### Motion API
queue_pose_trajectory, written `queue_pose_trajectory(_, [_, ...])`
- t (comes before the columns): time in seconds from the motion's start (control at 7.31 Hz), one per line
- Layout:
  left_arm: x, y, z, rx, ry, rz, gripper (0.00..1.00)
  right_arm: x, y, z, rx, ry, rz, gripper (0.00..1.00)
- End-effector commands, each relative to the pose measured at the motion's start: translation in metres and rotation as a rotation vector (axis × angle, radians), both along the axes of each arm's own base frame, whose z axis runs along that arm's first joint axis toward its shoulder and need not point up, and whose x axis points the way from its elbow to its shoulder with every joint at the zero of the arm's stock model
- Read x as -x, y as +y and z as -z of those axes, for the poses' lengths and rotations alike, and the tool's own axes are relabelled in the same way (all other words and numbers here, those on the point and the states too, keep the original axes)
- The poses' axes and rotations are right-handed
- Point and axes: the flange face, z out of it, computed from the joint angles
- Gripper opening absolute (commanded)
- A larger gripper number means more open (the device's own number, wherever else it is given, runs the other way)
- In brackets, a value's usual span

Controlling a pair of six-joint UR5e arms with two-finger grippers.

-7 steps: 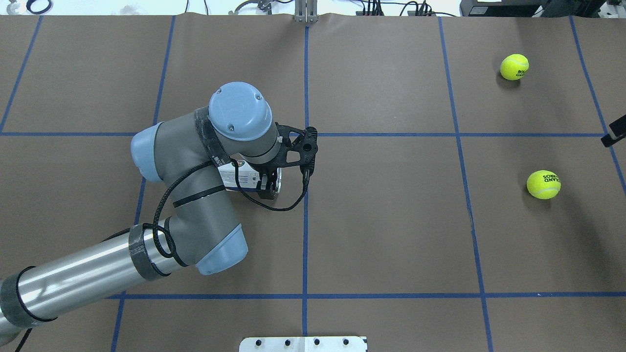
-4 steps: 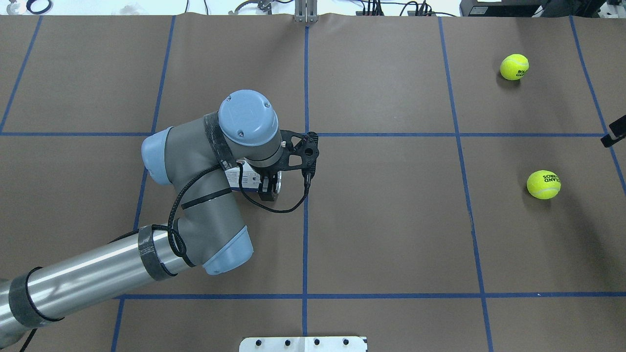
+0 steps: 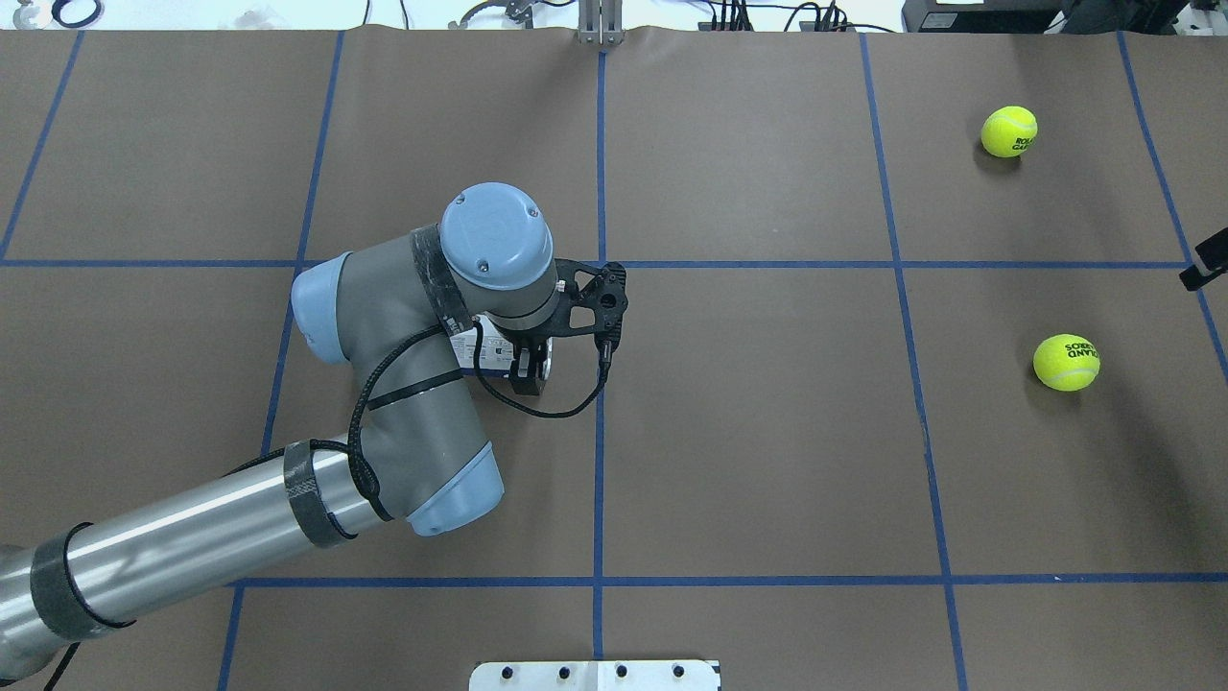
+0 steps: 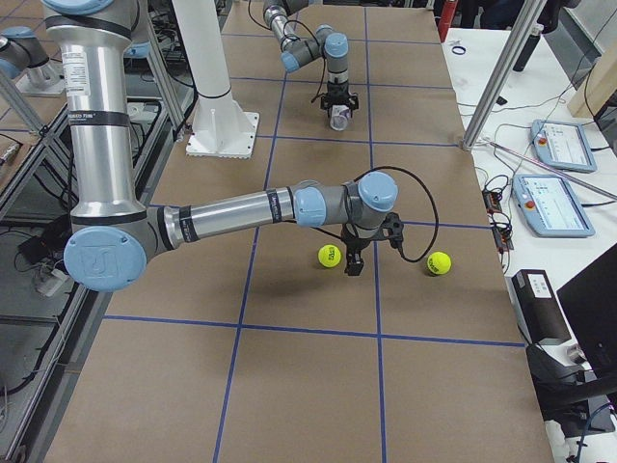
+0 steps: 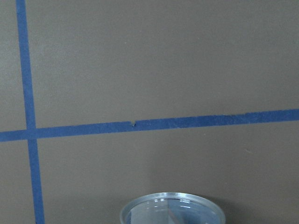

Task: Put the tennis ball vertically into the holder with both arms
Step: 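Lower the left gripper and close it around the tube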

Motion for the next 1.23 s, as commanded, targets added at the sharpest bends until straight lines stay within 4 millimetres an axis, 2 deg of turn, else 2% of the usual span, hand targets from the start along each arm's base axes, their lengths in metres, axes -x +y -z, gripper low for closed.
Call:
queue_pose_trajectory(0.0, [-0.008,-0.004,-0.008,-0.007,0.019,0.003,0.99,0.0,0.0,0.0,0.0,0.0,0.0,1.0])
queue_pose_trajectory(1.09, [-0.017,-0.005,-0.02,0.006,0.001,-0.001,0.99,0.001,-0.001,0.0,-0.001,0.0,0.002,1.0])
